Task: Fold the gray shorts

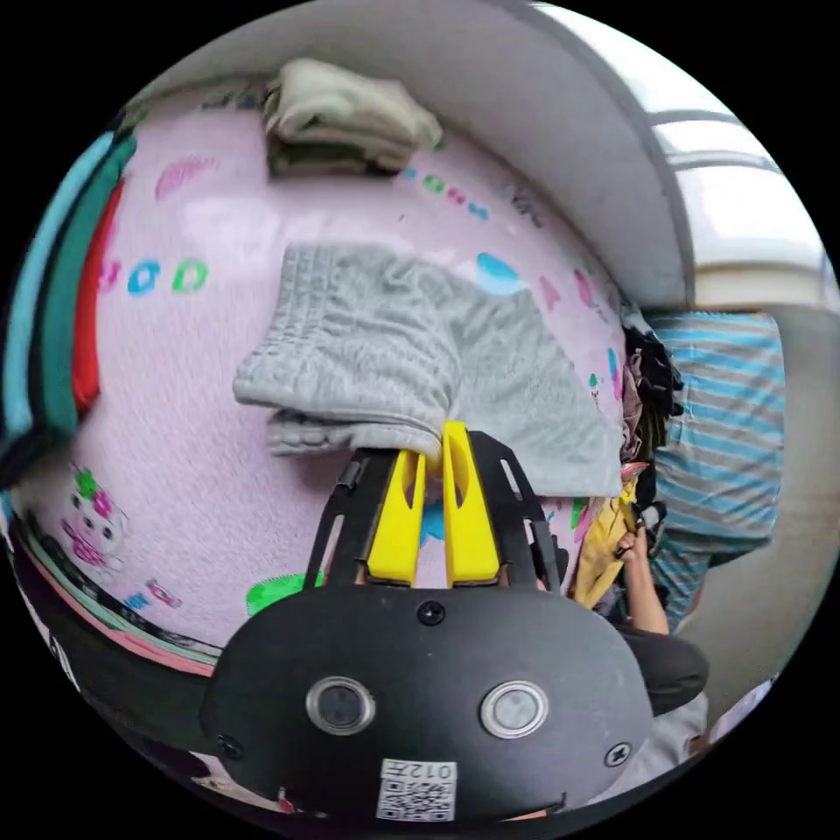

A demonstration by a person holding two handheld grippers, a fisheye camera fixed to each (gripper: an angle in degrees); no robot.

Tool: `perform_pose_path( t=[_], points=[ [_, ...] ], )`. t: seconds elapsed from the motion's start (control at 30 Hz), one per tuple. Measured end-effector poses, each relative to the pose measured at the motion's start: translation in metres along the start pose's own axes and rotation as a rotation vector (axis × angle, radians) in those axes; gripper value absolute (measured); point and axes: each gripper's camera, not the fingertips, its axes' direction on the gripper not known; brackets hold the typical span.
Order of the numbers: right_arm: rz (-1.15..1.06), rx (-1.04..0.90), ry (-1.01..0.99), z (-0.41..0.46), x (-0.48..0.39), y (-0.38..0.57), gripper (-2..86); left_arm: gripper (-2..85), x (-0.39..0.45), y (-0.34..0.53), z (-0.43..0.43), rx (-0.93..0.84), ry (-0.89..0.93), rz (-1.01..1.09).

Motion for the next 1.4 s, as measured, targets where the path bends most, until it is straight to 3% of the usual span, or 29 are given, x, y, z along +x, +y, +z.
perform_pose_path(
  t=[0.1,0.2,0.47,0.63,0.9,1.07,1.27,1.4],
  points=[
    [0.113,-0.045,0.074,0.024,0.026,0.016,-0.9,7.5,-0.027,-0.010,0.043,-0.058,-0.035,-0.064],
    [0.174,-0.045,0.049,0.028,0.041,0.019,-0.9,7.5,-0.040,-0.030,0.052,-0.098,0.044,-0.087],
    [0.116,-0.167,0.199,0.030,0.018,-0.006,-1.0,7.7,-0.022,-0.060,0.078,-0.234,-0.087,-0.016],
    [0.099,-0.237,0.257,0.030,0.007,-0.014,-1.0,7.5,-0.054,-0.071,0.103,-0.284,0.048,-0.124],
    [0.045,-0.295,0.383,0.029,-0.009,-0.020,-1.0,7.6,-0.033,-0.069,0.130,-0.419,-0.128,-0.109],
    [0.065,-0.342,0.383,0.031,-0.003,-0.015,-1.0,4.4,-0.029,-0.055,0.108,-0.332,-0.146,-0.124],
    [0.050,-0.331,0.451,0.020,0.002,-0.005,-1.0,1.6,-0.025,-0.032,0.060,-0.103,-0.278,-0.077],
    [0.029,-0.265,0.471,0.011,-0.004,-0.002,-1.0,0.8,-0.016,-0.061,0.094,-0.097,-0.191,0.012]
  ],
)
